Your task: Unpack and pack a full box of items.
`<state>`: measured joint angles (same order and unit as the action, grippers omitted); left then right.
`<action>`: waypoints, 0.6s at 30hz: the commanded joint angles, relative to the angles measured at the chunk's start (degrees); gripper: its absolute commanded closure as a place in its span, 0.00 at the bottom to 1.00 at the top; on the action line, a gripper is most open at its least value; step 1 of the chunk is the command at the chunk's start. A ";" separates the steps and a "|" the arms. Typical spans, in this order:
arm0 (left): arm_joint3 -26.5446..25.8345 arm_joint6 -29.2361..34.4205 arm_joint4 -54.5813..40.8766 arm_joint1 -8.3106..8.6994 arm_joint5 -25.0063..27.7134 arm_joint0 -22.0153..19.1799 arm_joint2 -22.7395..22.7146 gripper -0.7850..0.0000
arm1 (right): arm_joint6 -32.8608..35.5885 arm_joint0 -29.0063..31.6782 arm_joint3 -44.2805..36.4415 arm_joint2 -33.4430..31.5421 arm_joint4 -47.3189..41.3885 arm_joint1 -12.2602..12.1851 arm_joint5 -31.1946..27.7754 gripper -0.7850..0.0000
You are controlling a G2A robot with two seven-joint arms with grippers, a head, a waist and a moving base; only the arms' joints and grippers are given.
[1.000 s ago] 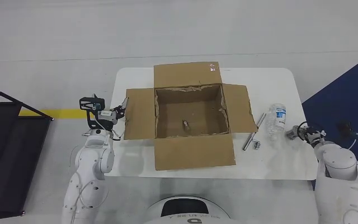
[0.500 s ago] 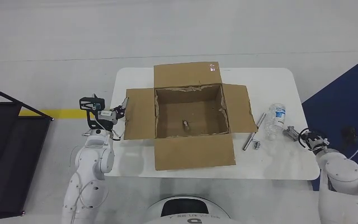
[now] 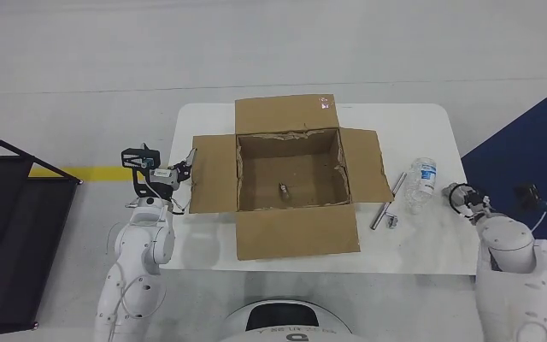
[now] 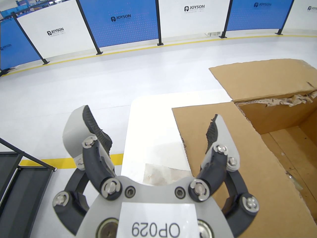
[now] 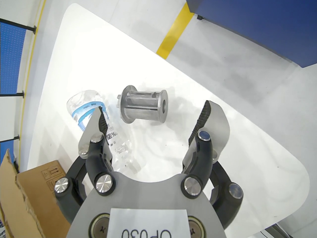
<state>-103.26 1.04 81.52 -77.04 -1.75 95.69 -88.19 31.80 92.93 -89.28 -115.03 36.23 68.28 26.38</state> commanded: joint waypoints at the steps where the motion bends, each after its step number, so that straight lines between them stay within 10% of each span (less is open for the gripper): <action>1: 0.00 0.00 0.00 0.00 0.00 0.00 0.00 0.00 | -0.04 -2.93 2.52 1.55 3.25 -0.26 1.17 0.00; 9: 0.00 0.00 0.00 0.00 0.00 0.00 0.00 0.00 | -5.56 -12.94 14.54 8.92 14.17 -0.51 3.09 0.04; 15: 0.00 0.00 0.00 0.00 0.00 0.00 0.00 0.00 | -6.19 -17.66 21.21 11.47 16.76 -0.43 3.89 0.96; 18: 0.00 0.00 0.00 0.00 0.00 0.00 0.00 0.00 | -6.89 -17.19 21.23 11.38 17.05 -0.43 3.53 1.00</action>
<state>-103.26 1.04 81.52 -77.04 -1.75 95.69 -88.19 25.14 75.46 -67.79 -103.58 53.26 67.84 29.98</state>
